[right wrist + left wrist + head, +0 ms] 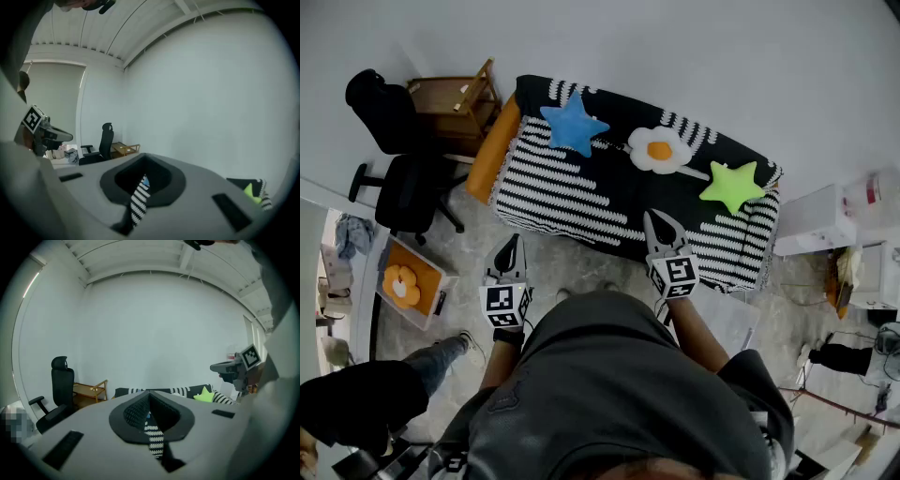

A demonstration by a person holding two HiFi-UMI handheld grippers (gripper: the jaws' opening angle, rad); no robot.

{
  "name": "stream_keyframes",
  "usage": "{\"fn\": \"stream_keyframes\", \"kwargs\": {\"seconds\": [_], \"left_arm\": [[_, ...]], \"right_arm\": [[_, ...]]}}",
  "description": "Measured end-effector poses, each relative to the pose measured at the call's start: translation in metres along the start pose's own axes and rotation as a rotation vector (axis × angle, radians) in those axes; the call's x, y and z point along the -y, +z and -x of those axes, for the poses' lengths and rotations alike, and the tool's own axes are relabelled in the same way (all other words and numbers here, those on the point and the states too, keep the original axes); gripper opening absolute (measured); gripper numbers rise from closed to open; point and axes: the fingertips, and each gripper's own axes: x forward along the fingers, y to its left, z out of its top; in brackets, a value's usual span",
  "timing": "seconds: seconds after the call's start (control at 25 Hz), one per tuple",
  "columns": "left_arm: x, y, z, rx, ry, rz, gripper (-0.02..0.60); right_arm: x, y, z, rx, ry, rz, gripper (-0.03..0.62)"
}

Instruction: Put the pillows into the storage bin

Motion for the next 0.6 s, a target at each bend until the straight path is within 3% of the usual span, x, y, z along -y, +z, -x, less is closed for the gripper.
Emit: {"fn": "stream_keyframes", "kwargs": {"seconds": [0.6], "left_arm": [[0.020,-0.001,0.000,-0.003,0.018,-0.005,0.003]], "right_arm": [[0.014,-0.001,0.003,0.013,0.031,-0.006,0.000]]}}
